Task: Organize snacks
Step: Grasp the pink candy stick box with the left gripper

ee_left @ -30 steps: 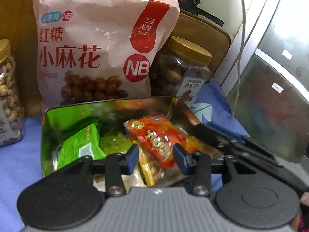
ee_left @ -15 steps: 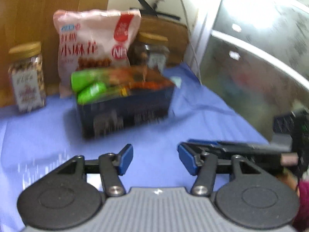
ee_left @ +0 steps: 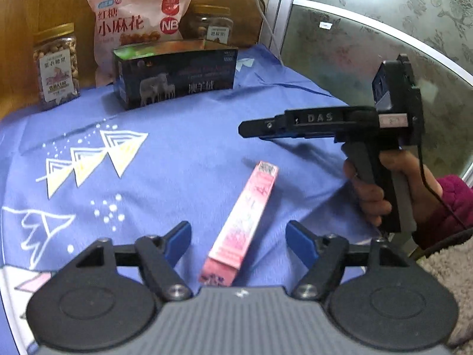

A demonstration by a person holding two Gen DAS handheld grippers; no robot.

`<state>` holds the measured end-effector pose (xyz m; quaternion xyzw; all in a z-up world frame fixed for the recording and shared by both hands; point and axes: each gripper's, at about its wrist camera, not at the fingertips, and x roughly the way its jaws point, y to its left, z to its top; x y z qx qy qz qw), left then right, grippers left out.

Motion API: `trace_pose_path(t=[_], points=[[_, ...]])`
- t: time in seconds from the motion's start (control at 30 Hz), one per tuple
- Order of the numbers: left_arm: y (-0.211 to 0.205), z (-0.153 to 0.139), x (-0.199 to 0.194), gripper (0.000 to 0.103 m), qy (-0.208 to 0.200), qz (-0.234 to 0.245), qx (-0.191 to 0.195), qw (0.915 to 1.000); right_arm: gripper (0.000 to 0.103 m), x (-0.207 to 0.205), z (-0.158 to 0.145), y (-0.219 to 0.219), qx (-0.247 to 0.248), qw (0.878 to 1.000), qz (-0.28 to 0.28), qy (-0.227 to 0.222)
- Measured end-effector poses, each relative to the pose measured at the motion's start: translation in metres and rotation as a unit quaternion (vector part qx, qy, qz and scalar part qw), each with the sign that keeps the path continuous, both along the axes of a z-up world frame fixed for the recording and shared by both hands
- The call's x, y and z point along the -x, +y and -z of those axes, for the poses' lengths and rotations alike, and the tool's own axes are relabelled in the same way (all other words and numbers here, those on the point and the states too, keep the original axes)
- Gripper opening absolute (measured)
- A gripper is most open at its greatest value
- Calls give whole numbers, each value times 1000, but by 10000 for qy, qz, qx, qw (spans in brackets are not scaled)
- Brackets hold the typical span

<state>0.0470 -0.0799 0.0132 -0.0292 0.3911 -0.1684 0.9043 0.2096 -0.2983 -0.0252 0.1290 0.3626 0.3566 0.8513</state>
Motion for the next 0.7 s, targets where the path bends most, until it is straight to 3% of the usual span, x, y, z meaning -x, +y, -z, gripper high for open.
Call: trace_pose_path(t=[0.07,0.2,0.27,0.37,0.5,0.57,0.63,0.7], points=[[2,3,-2,52,41,-117,-103,9999,53,1,1,-5,-173,9994,-207,217],[9,2,-11,53,-29,-428,-384,9983,53,2,9,-21,-946,9894,-647,892],[11,4,-23,55,-149,-512,-667,9963,53,8,11,-21,-1045,9860,-843,986],[10,7,-48,56,-286,-569,-1015,9928,53,20,6,-11,-788,9891,-1020,718],[10,4,-73,59,-319,-661,-1054,9917,53,28,-4,2,-331,9933,-1062,313],[17,-2,-73,71,-422,-771,-996,9911,53,32,-9,6,-22,9950,-1002,12],[33,-12,-64,75,-502,-961,-742,9913,54,32,-14,7,283,9946,-955,-290],[56,-18,-58,76,-364,-1192,-178,9920,54,25,-17,8,464,9931,-956,-500]])
